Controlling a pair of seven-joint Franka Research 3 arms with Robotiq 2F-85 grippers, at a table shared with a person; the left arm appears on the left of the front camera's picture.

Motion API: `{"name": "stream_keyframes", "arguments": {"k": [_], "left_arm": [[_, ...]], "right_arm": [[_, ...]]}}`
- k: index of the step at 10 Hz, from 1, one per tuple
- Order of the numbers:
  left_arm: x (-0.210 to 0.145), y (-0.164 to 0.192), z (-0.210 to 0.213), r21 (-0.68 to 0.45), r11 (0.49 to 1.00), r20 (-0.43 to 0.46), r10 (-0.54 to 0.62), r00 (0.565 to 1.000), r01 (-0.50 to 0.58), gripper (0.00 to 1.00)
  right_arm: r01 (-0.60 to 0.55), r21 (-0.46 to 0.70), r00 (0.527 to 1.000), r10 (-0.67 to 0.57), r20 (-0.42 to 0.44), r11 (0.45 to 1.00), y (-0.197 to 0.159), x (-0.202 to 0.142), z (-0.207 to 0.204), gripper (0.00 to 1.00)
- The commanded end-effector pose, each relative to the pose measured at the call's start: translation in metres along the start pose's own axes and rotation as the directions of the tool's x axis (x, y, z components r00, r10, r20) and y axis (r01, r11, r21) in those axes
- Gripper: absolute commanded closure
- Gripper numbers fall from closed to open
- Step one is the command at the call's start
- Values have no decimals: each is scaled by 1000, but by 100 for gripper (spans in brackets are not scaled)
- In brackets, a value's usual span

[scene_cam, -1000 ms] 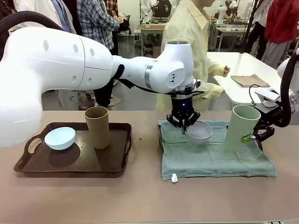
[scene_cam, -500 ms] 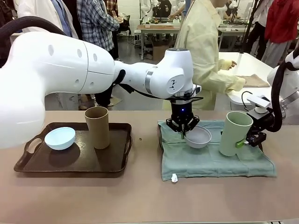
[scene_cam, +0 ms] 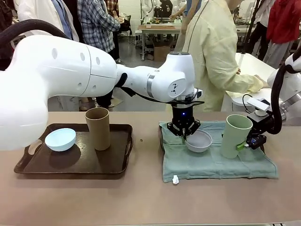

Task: Set up a tray with a mat and arrange the tableware.
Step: Place the Picnic Bowl and Reusable plastic cup back onto the Handle tray in front of the human's position.

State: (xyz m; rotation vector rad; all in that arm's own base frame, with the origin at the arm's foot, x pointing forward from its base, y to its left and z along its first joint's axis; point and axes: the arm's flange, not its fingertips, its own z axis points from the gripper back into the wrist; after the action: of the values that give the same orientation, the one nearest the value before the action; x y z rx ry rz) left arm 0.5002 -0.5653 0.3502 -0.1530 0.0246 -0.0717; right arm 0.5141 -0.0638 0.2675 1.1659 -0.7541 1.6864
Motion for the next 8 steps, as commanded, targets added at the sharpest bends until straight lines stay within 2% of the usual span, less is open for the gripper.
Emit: {"name": "stream_keyframes", "arguments": {"k": [1, 2, 4, 5, 8], "left_arm": [[4, -3, 2, 14, 1000, -26, -24, 999, 25, 37], [3, -2, 2, 16, 1000, -31, -23, 999, 24, 0], [0, 2, 9, 13, 1000, -36, -11, 999, 12, 0], [-3, 5, 16, 10, 1000, -31, -10, 999, 10, 55], [-17, 13, 32, -9, 999, -17, -31, 999, 31, 26]], "right_arm": [[-7, 6, 1000, 7, -21, 1000, -6, -5, 0, 0], [-6, 3, 1000, 6, -25, 1000, -5, -3, 0, 0], [37, -13, 998, -38, -55, 999, 2, 7, 6, 0], [54, -14, 995, -55, -78, 998, 7, 12, 11, 0], [110, -63, 989, -116, -95, 992, 20, 13, 33, 0]]}}
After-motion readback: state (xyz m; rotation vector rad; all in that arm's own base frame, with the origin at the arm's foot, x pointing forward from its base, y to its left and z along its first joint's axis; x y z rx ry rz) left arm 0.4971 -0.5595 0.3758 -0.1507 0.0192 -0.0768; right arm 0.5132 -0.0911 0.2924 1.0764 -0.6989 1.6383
